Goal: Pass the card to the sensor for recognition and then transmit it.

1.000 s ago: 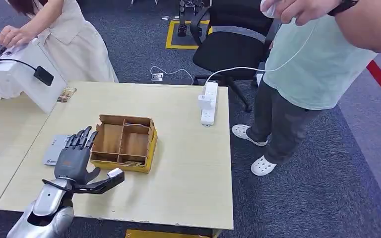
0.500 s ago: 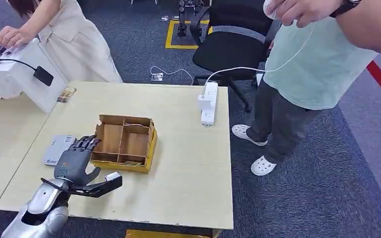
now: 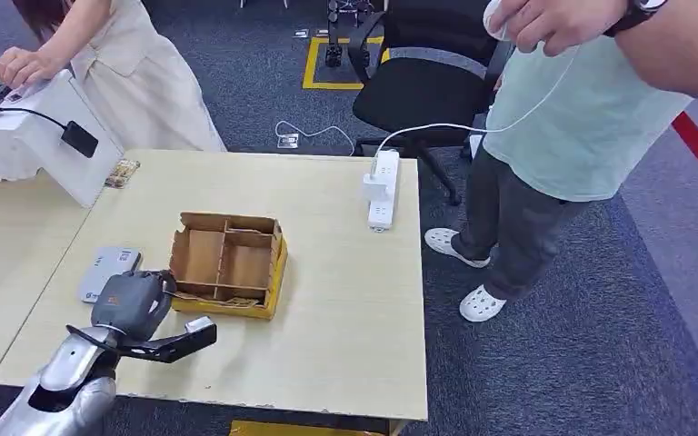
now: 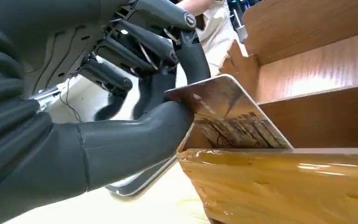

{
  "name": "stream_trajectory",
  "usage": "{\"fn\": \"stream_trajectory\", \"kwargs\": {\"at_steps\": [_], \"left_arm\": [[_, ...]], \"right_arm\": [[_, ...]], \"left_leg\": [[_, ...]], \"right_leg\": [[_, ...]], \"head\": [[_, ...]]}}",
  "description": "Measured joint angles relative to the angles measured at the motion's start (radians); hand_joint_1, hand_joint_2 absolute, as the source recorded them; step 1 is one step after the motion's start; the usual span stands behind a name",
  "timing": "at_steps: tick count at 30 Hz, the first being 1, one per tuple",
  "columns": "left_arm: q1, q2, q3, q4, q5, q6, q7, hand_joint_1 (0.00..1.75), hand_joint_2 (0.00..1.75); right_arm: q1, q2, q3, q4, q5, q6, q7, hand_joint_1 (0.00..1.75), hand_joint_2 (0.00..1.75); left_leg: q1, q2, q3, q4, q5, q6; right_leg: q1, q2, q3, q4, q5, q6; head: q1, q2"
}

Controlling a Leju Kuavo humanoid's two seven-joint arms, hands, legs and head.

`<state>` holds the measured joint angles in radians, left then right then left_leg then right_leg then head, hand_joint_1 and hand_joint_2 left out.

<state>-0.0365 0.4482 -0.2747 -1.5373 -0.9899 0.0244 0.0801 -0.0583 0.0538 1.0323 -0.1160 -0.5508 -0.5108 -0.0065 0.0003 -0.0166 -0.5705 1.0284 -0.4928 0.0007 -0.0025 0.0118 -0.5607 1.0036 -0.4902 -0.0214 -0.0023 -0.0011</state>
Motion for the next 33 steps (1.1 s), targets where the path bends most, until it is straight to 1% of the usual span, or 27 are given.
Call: {"fn": "stream_trajectory", "kwargs": {"at_steps": [2,3,5,20,23,25,26,27,30,33], "left_arm": [[0.0,0.0,0.0,0.0,0.001,0.0,0.0,1.75,1.75],[0.001,0.0,0.0,0.0,0.001,0.0,0.0,1.69,1.75],[0.003,0.0,0.0,0.0,0.002,0.0,0.0,1.75,1.75],[0.02,0.005,0.0,0.0,0.013,0.009,-0.001,1.75,1.75],[0.022,0.01,0.001,0.0,0.043,0.022,-0.019,1.75,1.75],[0.021,0.026,0.008,-0.004,0.062,0.027,-0.021,1.75,1.75],[0.019,0.042,0.018,-0.007,0.075,0.029,-0.022,1.75,1.75],[0.018,0.045,0.023,-0.011,0.077,0.032,-0.023,1.75,1.75],[-0.003,0.084,0.061,-0.037,0.094,0.042,-0.029,1.75,1.75],[-0.033,0.124,0.111,-0.063,0.115,0.032,-0.031,1.75,1.75]], "right_arm": [[0.0,0.0,0.001,0.0,0.0,0.0,0.0,0.0,1.75],[-0.001,0.0,0.002,0.0,0.0,0.0,0.0,0.0,1.75],[-0.001,0.0,0.003,0.0,0.0,0.0,0.0,0.0,1.75],[-0.001,0.0,0.012,0.0,-0.003,0.0,0.004,0.0,1.75],[-0.001,0.0,0.014,0.0,-0.003,0.0,0.004,0.0,1.75],[-0.001,0.0,0.015,0.0,-0.006,0.0,0.003,0.0,1.75],[-0.001,0.0,0.016,0.0,-0.007,0.0,0.003,0.0,1.75],[-0.001,0.0,0.016,0.0,-0.007,0.0,0.003,0.0,1.75],[-0.001,0.0,0.016,0.0,-0.017,0.0,-0.001,0.0,1.75],[-0.001,0.0,0.016,0.0,-0.021,0.0,-0.005,0.0,1.75]], "left_leg": [[0.0,0.0,0.0,0.0,0.0,0.0],[0.0,0.0,0.0,0.0,0.0,0.0],[0.0,0.0,0.0,0.0,0.0,0.0],[0.0,0.0,0.0,0.0,0.0,0.0],[0.0,0.0,0.0,0.0,0.0,0.0],[0.001,0.0,0.0,0.0,0.0,0.0],[0.001,0.0,0.0,0.0,0.0,0.0],[0.001,0.0,0.0,0.0,0.0,0.0],[0.002,0.0,0.0,0.0,0.0,0.0],[0.002,0.0,0.0,0.0,0.0,-0.001]], "right_leg": [[0.0,0.0,0.0,0.0,0.0,0.0],[0.0,0.0,0.0,0.0,0.0,0.0],[0.0,0.0,0.0,0.0,0.0,0.0],[0.0,0.0,0.0,0.0,0.0,0.0],[0.0,0.0,0.0,0.0,0.0,0.0],[0.0,0.0,0.0,0.0,0.0,0.0],[0.0,0.0,0.0,0.0,0.0,0.0],[0.001,0.0,0.0,0.0,0.0,0.0],[0.002,0.0,0.0,0.0,0.0,0.0],[0.002,0.0,0.0,0.0,0.0,-0.001]], "head": [[0.0,0.0],[0.0,0.0],[0.0,0.0],[0.0,0.0],[0.0,0.0],[0.0,0.0],[0.0,0.0],[0.0,0.0],[0.0,0.0],[0.0,0.0]]}}
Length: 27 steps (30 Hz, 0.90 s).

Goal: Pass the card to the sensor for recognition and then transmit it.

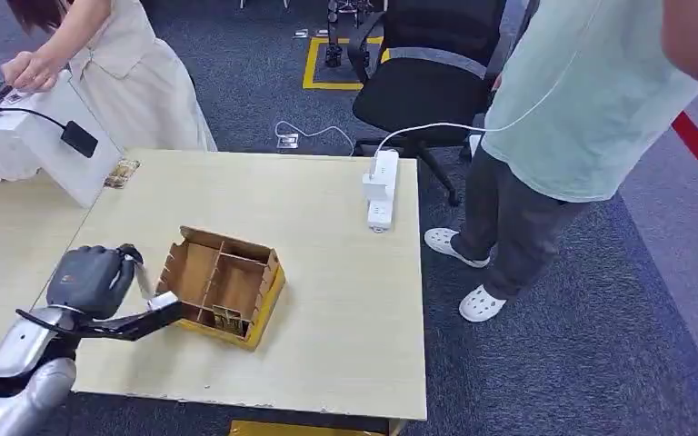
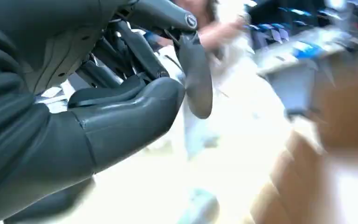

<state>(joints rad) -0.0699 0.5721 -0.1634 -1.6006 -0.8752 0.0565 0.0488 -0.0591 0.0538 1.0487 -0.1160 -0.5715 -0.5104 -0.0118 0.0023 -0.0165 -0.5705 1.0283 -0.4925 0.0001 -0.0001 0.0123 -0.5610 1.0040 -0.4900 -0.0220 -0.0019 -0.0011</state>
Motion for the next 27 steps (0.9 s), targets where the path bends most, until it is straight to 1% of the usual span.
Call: {"fn": "stream_trajectory", "kwargs": {"at_steps": [2,4,11,17,21,23,25,27], "left_arm": [[-0.011,0.023,0.033,-0.016,0.013,-0.013,-0.007,1.75,1.75],[-0.012,0.034,0.055,-0.028,0.014,-0.015,-0.007,1.75,1.75],[-0.012,0.036,0.075,-0.031,0.004,-0.013,-0.007,1.75,1.75],[-0.028,0.048,0.095,-0.032,0.003,-0.002,-0.006,1.75,1.75],[-0.039,0.049,0.101,-0.032,-0.02,0.025,0.001,1.75,1.75],[-0.054,0.047,0.102,-0.03,-0.06,0.05,0.022,1.75,1.75],[-0.093,0.039,0.102,-0.013,-0.133,0.077,0.068,1.75,1.75],[-0.155,0.029,0.102,0.038,-0.198,0.114,0.119,1.75,1.75]], "right_arm": [[0.0,0.0,0.0,0.0,-0.003,0.0,0.0,0.0,1.75],[0.0,0.0,0.0,0.0,-0.004,0.0,0.0,0.0,1.75],[-0.001,0.0,0.001,0.0,-0.006,0.0,-0.002,0.0,1.75],[-0.003,0.0,0.008,0.0,-0.008,0.0,-0.002,0.0,1.75],[-0.004,0.0,0.012,0.0,-0.01,0.0,-0.003,0.0,1.75],[-0.004,0.0,0.017,0.0,-0.01,0.0,-0.002,0.0,1.75],[-0.005,0.0,0.024,-0.001,-0.006,0.0,-0.001,0.0,1.75],[-0.009,0.0,0.029,-0.002,0.0,-0.001,-0.001,0.0,1.75]], "left_leg": [[0.0,0.0,0.0,0.0,0.0,0.0],[0.0,0.0,0.0,0.0,0.0,0.0],[0.0,0.0,0.0,0.0,0.0,0.0],[0.0,0.0,0.0,0.0,0.0,0.0],[0.0,0.0,0.0,0.0,0.0,0.0],[0.0,0.0,0.0,0.0,0.0,0.0],[0.0,0.0,0.0,0.0,0.0,0.0],[0.0,0.0,0.0,0.0,0.001,-0.001]], "right_leg": [[0.0,0.0,0.0,0.0,0.0,0.0],[0.0,0.0,0.0,0.0,0.0,0.0],[0.0,0.0,0.0,0.0,0.0,0.0],[0.0,0.0,0.0,0.0,0.0,0.0],[0.0,0.0,0.0,0.0,0.0,0.0],[0.0,0.0,0.0,0.0,0.0,0.0],[0.0,-0.001,0.0,0.0,0.0,0.0],[0.0,-0.001,0.0,0.0,0.0,0.0]], "head": [[0.0,0.0],[0.0,0.0],[0.0,0.0],[0.0,0.0],[0.0,0.0],[0.0,0.0],[0.0,0.0],[0.0,0.0]]}}
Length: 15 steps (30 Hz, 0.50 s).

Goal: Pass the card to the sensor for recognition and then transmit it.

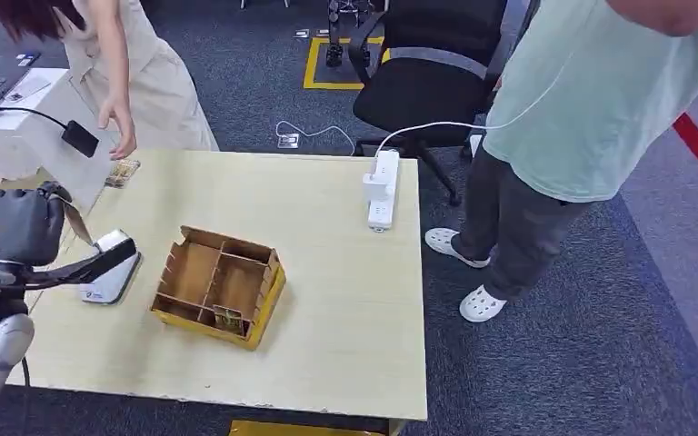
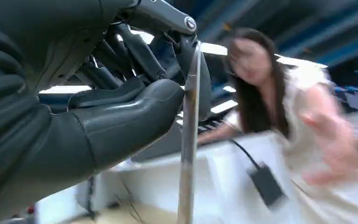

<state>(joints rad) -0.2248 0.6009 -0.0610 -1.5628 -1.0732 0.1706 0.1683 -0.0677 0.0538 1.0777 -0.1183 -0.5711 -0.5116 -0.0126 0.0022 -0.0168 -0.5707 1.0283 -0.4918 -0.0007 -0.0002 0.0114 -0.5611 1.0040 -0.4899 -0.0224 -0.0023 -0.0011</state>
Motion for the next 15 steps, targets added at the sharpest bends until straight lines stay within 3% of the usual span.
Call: {"fn": "stream_trajectory", "kwargs": {"at_steps": [3,6,10,15], "left_arm": [[-0.069,-0.012,0.0,0.059,-0.026,0.031,0.022,1.75,1.75],[-0.13,-0.034,0.0,0.12,-0.069,0.138,0.049,1.75,1.75],[-0.225,-0.051,0.0,0.205,-0.122,0.215,0.065,1.75,1.75],[-0.305,-0.062,0.004,0.288,-0.14,0.249,0.067,1.75,1.75]], "right_arm": [[-0.004,0.0,0.008,-0.001,0.002,0.0,0.001,0.0,1.75],[-0.006,0.0,0.018,-0.001,0.003,-0.001,0.001,0.0,1.75],[-0.009,0.0,0.024,-0.006,0.003,-0.002,0.004,0.0,1.75],[-0.008,0.002,0.029,-0.008,0.002,-0.002,0.009,0.0,1.75]], "left_leg": [[0.0,0.0,0.0,0.0,0.0,0.0],[0.0,0.0,0.0,0.0,0.0,0.0],[0.0,0.0,0.0,0.0,0.0,0.0],[0.0,0.001,0.0,0.0,0.0,0.0]], "right_leg": [[0.0,0.001,0.0,0.0,0.001,-0.001],[0.0,0.0,0.0,0.0,0.001,-0.001],[0.0,0.001,0.0,0.0,0.001,-0.001],[0.0,0.002,0.0,0.0,0.001,-0.001]], "head": [[0.0,0.0],[0.0,0.0],[0.0,0.0],[0.001,0.0]]}}
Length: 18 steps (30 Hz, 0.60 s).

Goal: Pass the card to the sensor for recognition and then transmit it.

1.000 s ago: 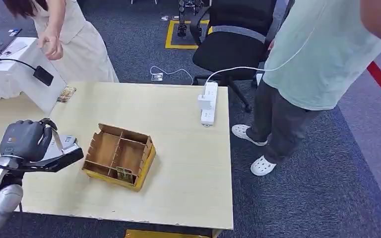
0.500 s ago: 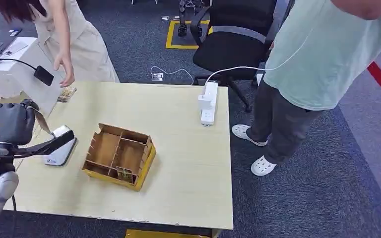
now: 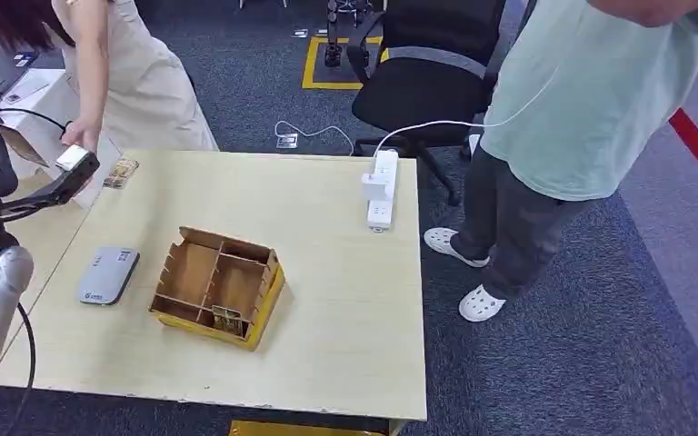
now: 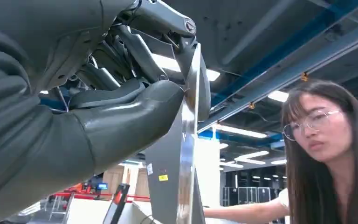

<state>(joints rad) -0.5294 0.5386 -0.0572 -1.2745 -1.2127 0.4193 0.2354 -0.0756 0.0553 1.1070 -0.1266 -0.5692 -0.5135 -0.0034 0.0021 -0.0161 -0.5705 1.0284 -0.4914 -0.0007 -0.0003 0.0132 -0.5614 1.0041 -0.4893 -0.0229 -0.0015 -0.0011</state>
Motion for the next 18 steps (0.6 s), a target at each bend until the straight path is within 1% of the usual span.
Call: {"fn": "stream_trajectory", "kwargs": {"at_steps": [6,14,15,16,17,18], "left_arm": [[-0.04,-0.012,0.007,0.06,-0.016,0.035,0.007,1.75,1.75],[-0.05,-0.035,0.008,0.107,-0.021,0.046,0.008,1.75,1.75],[-0.05,-0.036,0.008,0.11,-0.021,0.047,0.008,1.5,1.75],[-0.05,-0.037,0.008,0.114,-0.021,0.047,0.008,0.05,1.75],[-0.05,-0.037,0.008,0.119,-0.02,0.045,0.008,0.0,1.75],[-0.05,-0.037,0.008,0.121,-0.017,0.044,0.008,0.0,1.75]], "right_arm": [[-0.001,0.0,0.005,-0.001,-0.006,-0.005,-0.004,0.0,1.75],[0.0,0.001,0.009,-0.003,-0.014,-0.004,-0.004,0.0,1.75],[0.0,0.001,0.009,-0.003,-0.014,-0.004,-0.003,0.0,1.75],[0.0,0.001,0.009,-0.003,-0.014,-0.004,-0.003,0.0,1.75],[0.0,0.001,0.009,-0.003,-0.014,-0.004,-0.003,0.0,1.75],[0.0,0.001,0.009,-0.003,-0.014,-0.004,-0.003,0.0,1.75]], "left_leg": [[0.0,0.0,0.0,0.0,0.0,0.0],[0.0,0.001,0.0,0.0,0.0,0.0],[0.0,0.001,0.0,0.0,0.0,0.0],[0.0,0.001,0.0,0.0,0.0,0.0],[0.0,0.001,0.0,0.0,0.0,0.0],[0.0,0.001,0.0,0.0,0.0,0.0]], "right_leg": [[0.0,0.0,0.0,0.0,0.0,0.0],[0.0,0.0,0.0,0.0,0.0,0.0],[0.0,0.001,0.0,0.0,0.0,0.0],[0.0,0.001,0.0,0.0,0.0,0.0],[0.0,0.002,0.0,0.0,0.0,0.0],[0.0,0.002,-0.001,0.0,0.0,0.0]], "head": [[0.0,0.0],[0.0,0.0],[0.0,0.0],[0.0,0.0],[0.0,0.0],[0.0,0.0]]}}
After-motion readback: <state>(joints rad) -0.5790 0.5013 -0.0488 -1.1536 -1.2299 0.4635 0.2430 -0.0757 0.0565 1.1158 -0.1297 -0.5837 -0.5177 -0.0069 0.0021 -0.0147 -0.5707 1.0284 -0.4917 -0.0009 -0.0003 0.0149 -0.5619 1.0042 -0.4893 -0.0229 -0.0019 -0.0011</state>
